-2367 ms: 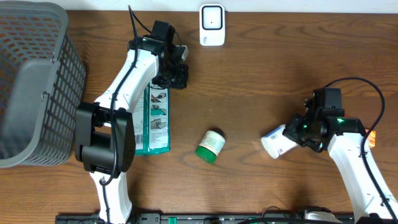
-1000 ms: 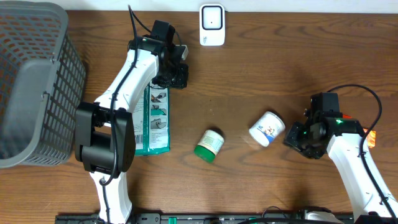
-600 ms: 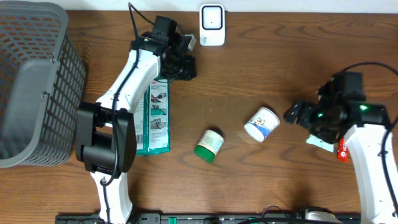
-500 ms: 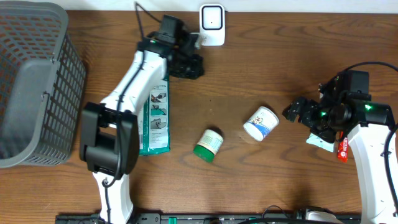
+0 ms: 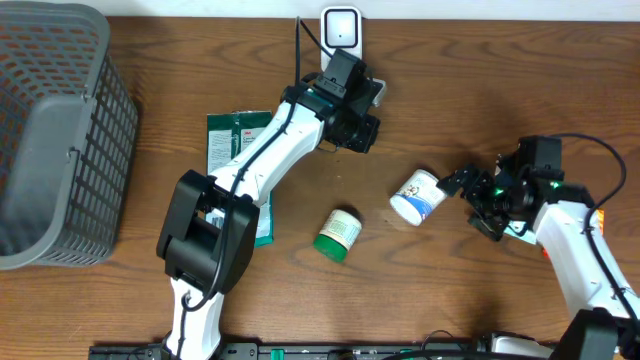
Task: Scan the item barcode
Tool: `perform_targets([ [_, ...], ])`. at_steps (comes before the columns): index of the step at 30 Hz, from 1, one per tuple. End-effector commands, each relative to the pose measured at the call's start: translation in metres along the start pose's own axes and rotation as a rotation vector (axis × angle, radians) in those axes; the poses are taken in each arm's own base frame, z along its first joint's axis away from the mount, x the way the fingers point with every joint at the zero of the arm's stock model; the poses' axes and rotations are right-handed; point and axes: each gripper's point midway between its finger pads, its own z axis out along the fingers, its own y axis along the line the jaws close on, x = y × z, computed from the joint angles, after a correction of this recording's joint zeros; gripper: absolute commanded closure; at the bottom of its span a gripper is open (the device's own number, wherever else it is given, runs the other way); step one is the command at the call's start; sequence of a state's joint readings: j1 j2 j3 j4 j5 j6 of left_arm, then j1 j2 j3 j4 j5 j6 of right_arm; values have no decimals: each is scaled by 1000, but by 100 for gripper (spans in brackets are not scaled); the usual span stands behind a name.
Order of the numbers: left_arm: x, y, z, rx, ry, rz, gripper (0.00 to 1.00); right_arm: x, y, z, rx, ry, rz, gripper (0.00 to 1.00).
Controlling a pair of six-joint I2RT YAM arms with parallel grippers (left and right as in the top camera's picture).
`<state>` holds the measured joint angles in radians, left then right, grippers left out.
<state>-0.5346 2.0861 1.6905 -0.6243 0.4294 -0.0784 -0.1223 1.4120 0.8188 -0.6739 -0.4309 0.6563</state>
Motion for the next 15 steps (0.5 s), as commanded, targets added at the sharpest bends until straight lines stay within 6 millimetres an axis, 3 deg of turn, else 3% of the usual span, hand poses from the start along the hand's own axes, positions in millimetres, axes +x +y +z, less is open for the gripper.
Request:
perform_targets([
  [1, -4, 29, 0, -116, -11, -25, 91, 5, 4, 8, -17, 4, 100, 4],
  [6, 2, 40, -3, -130, 12, -52, 91, 3, 20, 15, -19, -52, 83, 2],
  [8, 4, 41, -4, -133, 23, -56, 85, 4, 25, 18, -10, -74, 88, 1],
  [15, 17, 60, -5, -234, 60, -59, 77, 9, 22, 30, 92, -143, 107, 1],
])
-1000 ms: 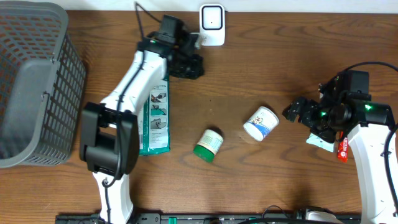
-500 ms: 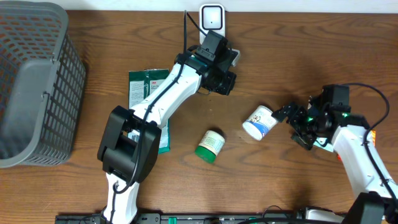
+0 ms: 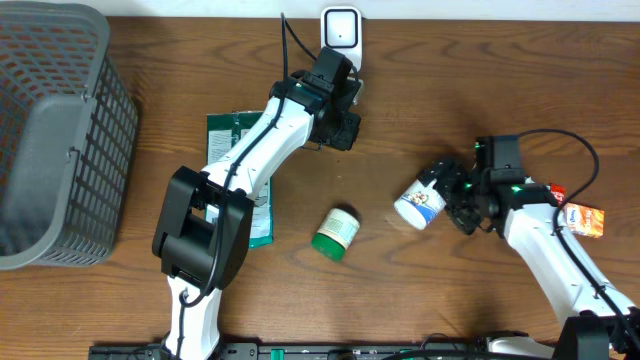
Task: Scan the item barcode
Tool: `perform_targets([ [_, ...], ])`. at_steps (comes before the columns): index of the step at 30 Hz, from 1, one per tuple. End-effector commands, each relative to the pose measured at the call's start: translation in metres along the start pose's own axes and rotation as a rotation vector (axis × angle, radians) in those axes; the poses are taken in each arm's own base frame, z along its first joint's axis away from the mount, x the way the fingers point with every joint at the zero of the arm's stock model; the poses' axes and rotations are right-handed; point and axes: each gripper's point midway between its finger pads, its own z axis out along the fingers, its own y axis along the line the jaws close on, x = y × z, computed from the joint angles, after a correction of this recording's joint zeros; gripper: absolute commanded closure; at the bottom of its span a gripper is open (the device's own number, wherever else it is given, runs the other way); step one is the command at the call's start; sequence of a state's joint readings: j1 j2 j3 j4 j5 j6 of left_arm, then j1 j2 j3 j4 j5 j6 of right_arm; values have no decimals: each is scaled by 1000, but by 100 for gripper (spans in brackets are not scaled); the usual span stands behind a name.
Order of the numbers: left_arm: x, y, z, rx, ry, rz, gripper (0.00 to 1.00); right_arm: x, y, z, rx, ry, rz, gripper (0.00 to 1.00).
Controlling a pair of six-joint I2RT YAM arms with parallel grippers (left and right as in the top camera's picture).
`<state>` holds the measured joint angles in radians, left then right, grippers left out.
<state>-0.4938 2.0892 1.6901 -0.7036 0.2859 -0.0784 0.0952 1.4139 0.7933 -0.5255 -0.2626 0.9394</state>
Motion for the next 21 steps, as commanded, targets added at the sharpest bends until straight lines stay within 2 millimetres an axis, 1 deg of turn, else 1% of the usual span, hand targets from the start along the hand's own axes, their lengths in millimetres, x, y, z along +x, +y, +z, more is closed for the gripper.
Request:
perform_targets([
  [1, 5, 15, 6, -73, 17, 0, 77, -2, -10, 9, 78, -51, 59, 1],
  [6, 13, 17, 10, -77, 40, -4, 76, -5, -27, 28, 180, -84, 53, 1],
  [10, 18, 18, 13, -79, 54, -7, 76, -7, -30, 37, 198, -89, 50, 1],
  [11, 19, 19, 14, -79, 57, -8, 76, -7, -30, 37, 198, -89, 50, 3],
  [12, 20, 19, 14, -80, 58, -8, 76, -7, -30, 37, 198, -89, 48, 5],
  [15, 20, 19, 14, -80, 59, -8, 76, -7, -31, 37, 203, -82, -14, 22],
  [17, 20, 19, 14, -80, 60, -8, 75, -8, -30, 36, 205, -82, -66, 35],
  [18, 21, 19, 14, -80, 60, -8, 75, -8, -29, 36, 203, -82, -89, 39],
  [21, 20, 19, 14, -80, 59, -8, 75, -14, -15, 29, 173, -94, -179, 51],
])
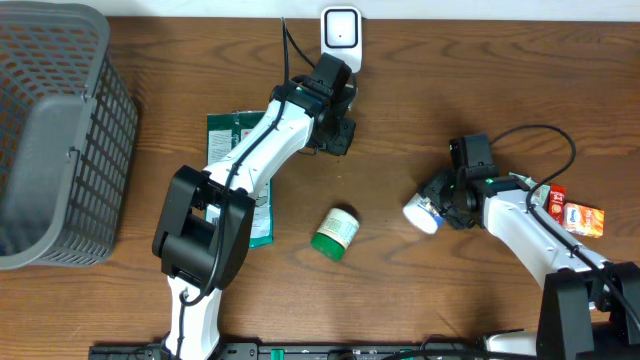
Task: Scan the item barcode
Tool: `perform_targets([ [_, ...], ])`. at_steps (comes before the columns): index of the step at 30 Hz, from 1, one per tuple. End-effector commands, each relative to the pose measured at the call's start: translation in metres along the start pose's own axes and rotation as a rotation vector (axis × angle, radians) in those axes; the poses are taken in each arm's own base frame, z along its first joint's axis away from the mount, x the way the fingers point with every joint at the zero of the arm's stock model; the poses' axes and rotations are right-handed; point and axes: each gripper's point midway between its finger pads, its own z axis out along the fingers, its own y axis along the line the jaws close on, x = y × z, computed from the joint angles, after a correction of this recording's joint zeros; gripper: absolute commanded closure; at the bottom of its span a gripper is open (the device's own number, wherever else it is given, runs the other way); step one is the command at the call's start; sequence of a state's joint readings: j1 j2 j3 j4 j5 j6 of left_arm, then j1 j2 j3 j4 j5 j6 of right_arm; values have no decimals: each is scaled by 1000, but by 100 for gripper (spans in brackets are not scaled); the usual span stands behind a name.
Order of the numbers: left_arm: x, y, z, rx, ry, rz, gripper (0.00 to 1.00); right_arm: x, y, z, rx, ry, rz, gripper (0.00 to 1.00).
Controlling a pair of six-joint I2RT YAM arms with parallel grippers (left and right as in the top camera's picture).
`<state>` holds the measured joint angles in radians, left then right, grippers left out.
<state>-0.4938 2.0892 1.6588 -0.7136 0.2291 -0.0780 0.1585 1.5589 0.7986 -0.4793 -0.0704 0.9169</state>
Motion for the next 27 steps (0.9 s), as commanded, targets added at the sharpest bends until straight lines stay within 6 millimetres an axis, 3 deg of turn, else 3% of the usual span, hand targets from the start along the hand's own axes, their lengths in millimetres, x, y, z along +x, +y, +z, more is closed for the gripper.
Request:
perform_targets([
  [1, 7, 6, 9, -18, 26, 0, 75, -9, 15, -14, -34, -42, -152, 52],
  [3, 6, 7, 8, -18, 20, -2, 75, -16, 25, -27, -60, -70, -216, 51],
  [7, 2, 17, 7, -24, 7, -23, 75, -30, 51, -68, -127, -158, -432, 39],
  [11, -5, 39, 3, -37, -18, -64, 74, -32, 70, -107, -171, -253, -663, 43],
  [15, -18, 74, -5, -57, -69, -125, 69, -37, 72, -131, -123, -376, -751, 45],
  [19, -25, 112, -14, -81, -111, -194, 69, -44, 69, -140, -18, -476, -779, 49],
  [24, -22, 154, -24, -111, -128, -275, 68, -37, 70, -131, 50, -559, -746, 46],
  [27, -20, 169, -28, -121, -135, -302, 67, -31, 69, -126, 94, -648, -735, 48],
])
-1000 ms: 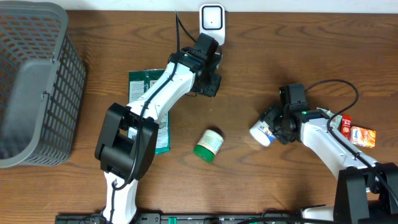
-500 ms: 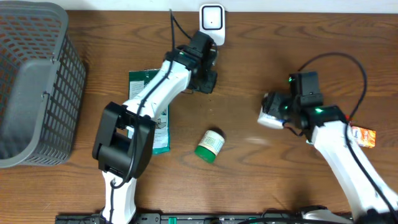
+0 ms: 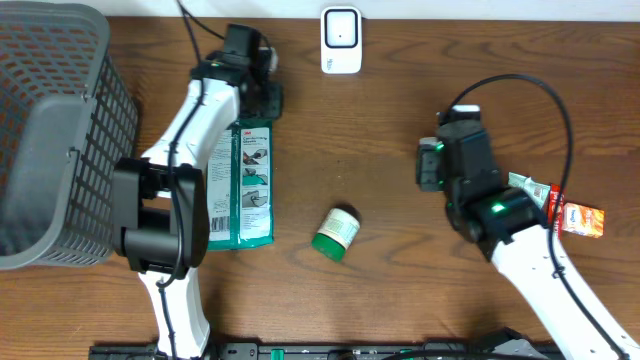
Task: Scan the item barcode
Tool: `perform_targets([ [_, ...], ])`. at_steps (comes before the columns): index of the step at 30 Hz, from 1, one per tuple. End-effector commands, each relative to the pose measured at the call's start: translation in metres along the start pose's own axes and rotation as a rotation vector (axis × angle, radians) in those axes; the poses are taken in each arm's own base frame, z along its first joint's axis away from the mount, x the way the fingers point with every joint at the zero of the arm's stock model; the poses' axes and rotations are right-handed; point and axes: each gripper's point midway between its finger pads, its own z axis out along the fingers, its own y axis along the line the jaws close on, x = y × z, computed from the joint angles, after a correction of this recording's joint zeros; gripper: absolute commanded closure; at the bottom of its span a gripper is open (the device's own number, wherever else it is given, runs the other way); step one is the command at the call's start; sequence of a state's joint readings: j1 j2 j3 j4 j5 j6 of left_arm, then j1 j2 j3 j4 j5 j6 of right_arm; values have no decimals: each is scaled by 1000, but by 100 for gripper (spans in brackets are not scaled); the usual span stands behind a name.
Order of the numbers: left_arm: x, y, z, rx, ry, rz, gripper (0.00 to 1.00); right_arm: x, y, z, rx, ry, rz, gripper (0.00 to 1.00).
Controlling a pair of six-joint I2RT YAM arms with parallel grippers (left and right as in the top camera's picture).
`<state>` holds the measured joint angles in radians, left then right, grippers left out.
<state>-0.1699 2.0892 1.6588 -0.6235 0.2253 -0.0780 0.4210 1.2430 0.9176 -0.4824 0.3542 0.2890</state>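
Observation:
The white barcode scanner (image 3: 341, 40) stands at the back edge of the table. My right arm is raised over the right middle, and its gripper (image 3: 430, 167) points down under the wrist. Only a pale sliver of the white bottle (image 3: 427, 168) shows there, and it is no longer on the table. My left gripper (image 3: 266, 92) is at the back left, over the top edge of the green packet (image 3: 240, 185), with nothing seen in it. Its fingers are too dark to read.
A green-lidded jar (image 3: 335, 233) lies on its side in the middle. A grey wire basket (image 3: 55, 130) fills the left side. A small tube (image 3: 527, 186) and an orange box (image 3: 583, 217) lie at the right, beside my right arm.
My left gripper has moved from beside the scanner to the back left, uncovering the green packet. My right arm has risen and turned, and the white bottle has left the table with it.
My left gripper stayed near the scanner while my right gripper, first to the right of the lying white bottle, came up to it and then closed around it. Now the bottle is off the table under my right wrist, and my left arm has swung away left.

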Motion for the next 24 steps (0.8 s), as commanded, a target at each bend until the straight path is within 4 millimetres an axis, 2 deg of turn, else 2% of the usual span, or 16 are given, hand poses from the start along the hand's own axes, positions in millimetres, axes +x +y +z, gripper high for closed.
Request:
perform_targets([
  [1, 5, 19, 6, -25, 18, -28, 67, 13, -14, 1, 198, -79, 0, 48],
  [5, 3, 27, 5, -31, 13, -42, 67, 24, -14, 1, 307, -225, 1, 39],
  [8, 3, 28, 5, -31, 13, -44, 66, 46, -13, 17, 278, -259, 32, 38],
  [12, 2, 27, 5, -30, 9, -54, 66, 69, -15, 39, 236, -288, 52, 30],
  [14, 0, 27, 5, -29, 1, -55, 66, 70, -14, 45, 226, -316, 21, 26],
  [19, -5, 27, 5, -26, -20, -52, 65, 63, -5, 63, 199, -349, -89, 27],
  [24, -5, 27, 5, -26, -20, -52, 62, 71, -9, 89, 197, -346, -66, 29],
])
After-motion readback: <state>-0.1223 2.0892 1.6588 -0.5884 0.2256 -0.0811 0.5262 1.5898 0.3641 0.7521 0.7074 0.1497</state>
